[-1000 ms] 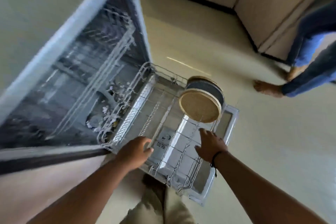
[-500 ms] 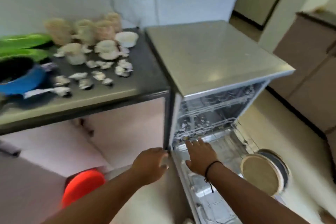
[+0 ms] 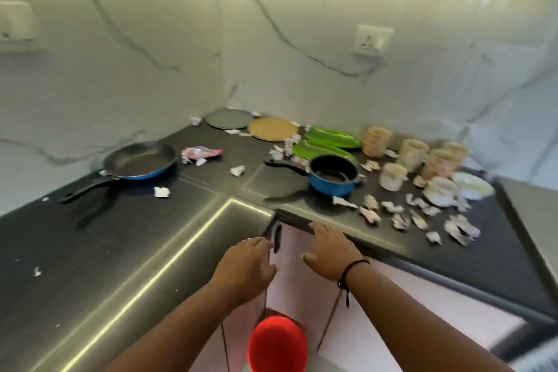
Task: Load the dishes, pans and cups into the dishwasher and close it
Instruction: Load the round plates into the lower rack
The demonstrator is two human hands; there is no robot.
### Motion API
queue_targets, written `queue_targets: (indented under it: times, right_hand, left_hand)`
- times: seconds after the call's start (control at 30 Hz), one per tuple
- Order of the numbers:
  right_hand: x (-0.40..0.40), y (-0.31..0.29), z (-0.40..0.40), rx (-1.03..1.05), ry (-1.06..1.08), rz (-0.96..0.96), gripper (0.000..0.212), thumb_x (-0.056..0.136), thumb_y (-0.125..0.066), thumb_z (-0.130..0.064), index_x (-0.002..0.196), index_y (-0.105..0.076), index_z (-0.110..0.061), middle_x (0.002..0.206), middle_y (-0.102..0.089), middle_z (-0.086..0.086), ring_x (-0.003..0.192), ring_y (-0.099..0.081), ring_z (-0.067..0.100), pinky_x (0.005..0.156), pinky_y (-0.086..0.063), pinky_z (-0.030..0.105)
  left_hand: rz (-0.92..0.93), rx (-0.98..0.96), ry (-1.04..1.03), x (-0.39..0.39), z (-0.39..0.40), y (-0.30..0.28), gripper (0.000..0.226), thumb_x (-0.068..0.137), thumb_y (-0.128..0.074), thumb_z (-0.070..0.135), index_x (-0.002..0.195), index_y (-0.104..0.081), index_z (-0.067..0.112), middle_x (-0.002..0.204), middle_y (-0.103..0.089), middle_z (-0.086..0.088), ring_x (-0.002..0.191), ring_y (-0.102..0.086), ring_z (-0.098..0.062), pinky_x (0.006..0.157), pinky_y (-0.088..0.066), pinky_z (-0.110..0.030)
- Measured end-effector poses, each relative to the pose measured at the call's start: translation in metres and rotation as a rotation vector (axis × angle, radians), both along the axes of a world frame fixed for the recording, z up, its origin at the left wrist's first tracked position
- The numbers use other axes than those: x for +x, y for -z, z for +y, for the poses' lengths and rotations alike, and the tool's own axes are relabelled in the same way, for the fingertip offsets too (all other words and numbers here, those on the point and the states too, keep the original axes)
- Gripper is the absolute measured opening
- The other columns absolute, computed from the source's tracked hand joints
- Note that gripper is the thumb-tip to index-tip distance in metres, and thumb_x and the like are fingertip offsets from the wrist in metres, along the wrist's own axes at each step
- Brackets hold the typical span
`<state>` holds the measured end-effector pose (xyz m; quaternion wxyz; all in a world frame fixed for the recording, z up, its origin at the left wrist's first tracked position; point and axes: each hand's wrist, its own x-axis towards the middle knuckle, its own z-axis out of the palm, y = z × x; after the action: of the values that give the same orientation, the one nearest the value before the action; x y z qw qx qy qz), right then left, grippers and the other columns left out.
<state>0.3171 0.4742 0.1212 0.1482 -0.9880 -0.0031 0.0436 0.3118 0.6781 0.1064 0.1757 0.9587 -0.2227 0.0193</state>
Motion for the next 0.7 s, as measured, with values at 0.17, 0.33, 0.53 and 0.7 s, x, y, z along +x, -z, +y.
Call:
queue_targets:
  times: [0.17,0.33,0.53,0.7]
  right_hand:
    - [0.086,-0.024,0.019,0.138,-0.091,-0.064,0.07,0.085,-0.06,-0.046,0.144,-0.029,-0.024,0.143,-0.043,0.005,0.131,-0.039,0.024,0.107,-0.037,0.04]
    - [0.174,-0.041,0.002,0.206,-0.193,-0.149,0.07,0.083,-0.062,-0.048,0.142,-0.033,-0.022,0.143,-0.044,0.003,0.131,-0.04,0.022,0.108,-0.036,0.037]
    - [0.269,-0.067,-0.031,0.246,-0.206,-0.154,0.064,0.083,-0.065,-0.038,0.139,-0.039,-0.018,0.138,-0.05,0.005,0.124,-0.048,0.024,0.101,-0.039,0.031]
    - [0.343,-0.065,-0.039,0.358,-0.098,-0.05,0.062,0.082,-0.067,-0.039,0.133,-0.042,-0.015,0.131,-0.054,0.008,0.116,-0.053,0.025,0.092,-0.042,0.03]
  left_hand:
    - [-0.002,-0.038,-0.165,0.057,0.021,-0.009,0.049,0.089,-0.052,0.048,0.133,-0.05,0.025,0.139,-0.048,0.007,0.127,-0.046,-0.015,0.103,-0.036,-0.028]
    - [-0.016,-0.089,-0.253,0.14,-0.002,-0.023,0.05,0.088,-0.054,0.048,0.134,-0.049,0.028,0.137,-0.05,0.009,0.123,-0.048,-0.011,0.102,-0.039,-0.027]
    - [0.004,-0.152,-0.356,0.222,-0.027,-0.043,0.046,0.089,-0.056,0.048,0.13,-0.052,0.026,0.131,-0.054,0.008,0.119,-0.051,-0.011,0.099,-0.041,-0.027]
    - [0.071,-0.178,-0.438,0.272,-0.011,-0.047,0.045,0.09,-0.056,0.046,0.13,-0.052,0.026,0.133,-0.053,0.008,0.119,-0.051,-0.01,0.099,-0.039,-0.027]
